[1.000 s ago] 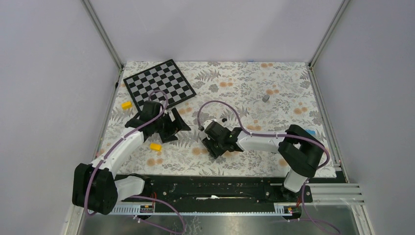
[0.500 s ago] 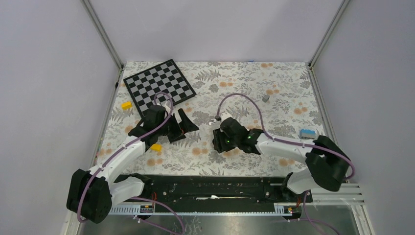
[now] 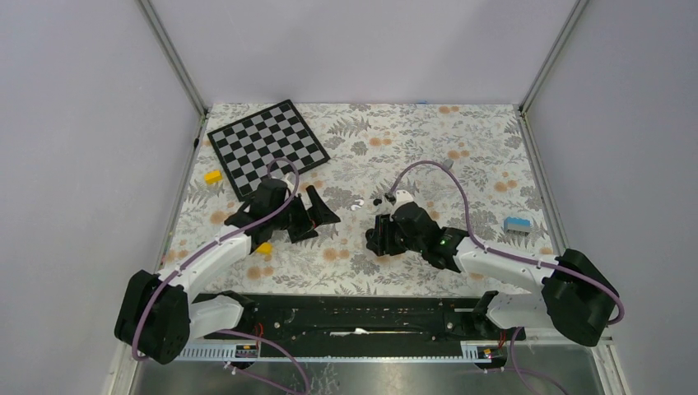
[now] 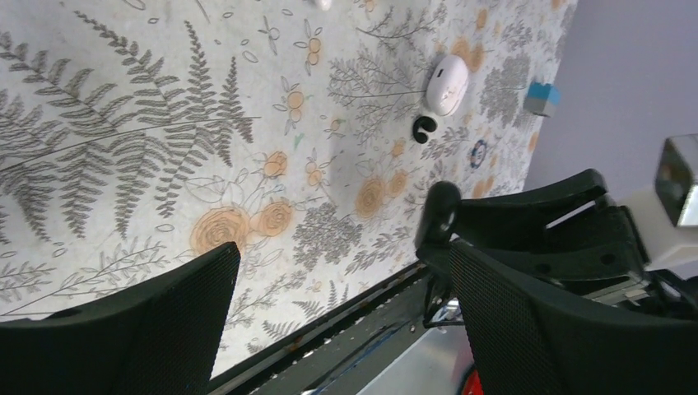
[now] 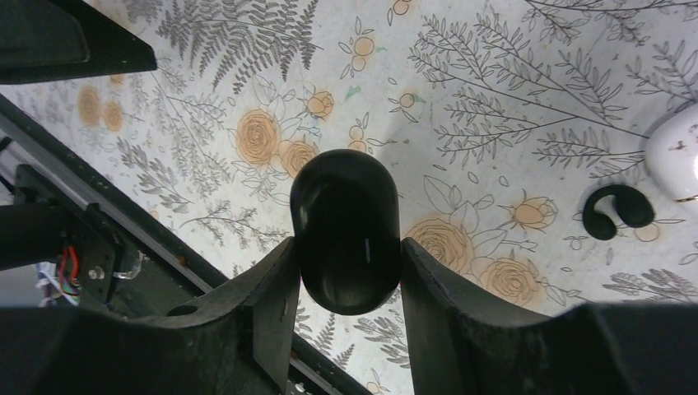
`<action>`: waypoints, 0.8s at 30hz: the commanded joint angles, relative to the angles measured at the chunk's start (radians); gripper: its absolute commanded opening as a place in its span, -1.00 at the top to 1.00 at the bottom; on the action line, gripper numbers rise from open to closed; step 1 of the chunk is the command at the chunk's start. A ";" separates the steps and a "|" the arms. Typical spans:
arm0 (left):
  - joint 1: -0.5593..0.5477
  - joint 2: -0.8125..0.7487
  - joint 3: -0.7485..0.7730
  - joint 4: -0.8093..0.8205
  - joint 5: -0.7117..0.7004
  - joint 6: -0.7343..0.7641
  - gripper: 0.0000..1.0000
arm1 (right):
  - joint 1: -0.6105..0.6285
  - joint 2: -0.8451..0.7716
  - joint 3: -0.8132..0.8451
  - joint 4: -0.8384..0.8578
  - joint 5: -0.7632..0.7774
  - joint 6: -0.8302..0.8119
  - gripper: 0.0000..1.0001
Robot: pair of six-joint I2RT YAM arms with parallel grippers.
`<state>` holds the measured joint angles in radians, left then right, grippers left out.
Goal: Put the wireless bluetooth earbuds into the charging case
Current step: Pick up the charging case at the center of the board.
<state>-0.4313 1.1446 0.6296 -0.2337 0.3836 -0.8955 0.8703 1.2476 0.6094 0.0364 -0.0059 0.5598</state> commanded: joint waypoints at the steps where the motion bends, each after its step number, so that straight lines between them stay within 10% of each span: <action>1: -0.020 0.016 -0.007 0.150 0.056 -0.057 -0.98 | -0.008 -0.041 -0.034 0.122 -0.020 0.077 0.37; 24: -0.151 0.192 -0.087 0.580 0.219 -0.194 -0.62 | -0.008 -0.015 -0.025 0.167 -0.079 0.071 0.36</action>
<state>-0.5667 1.3354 0.5674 0.1879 0.5854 -1.0485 0.8677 1.2343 0.5575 0.1703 -0.0589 0.6415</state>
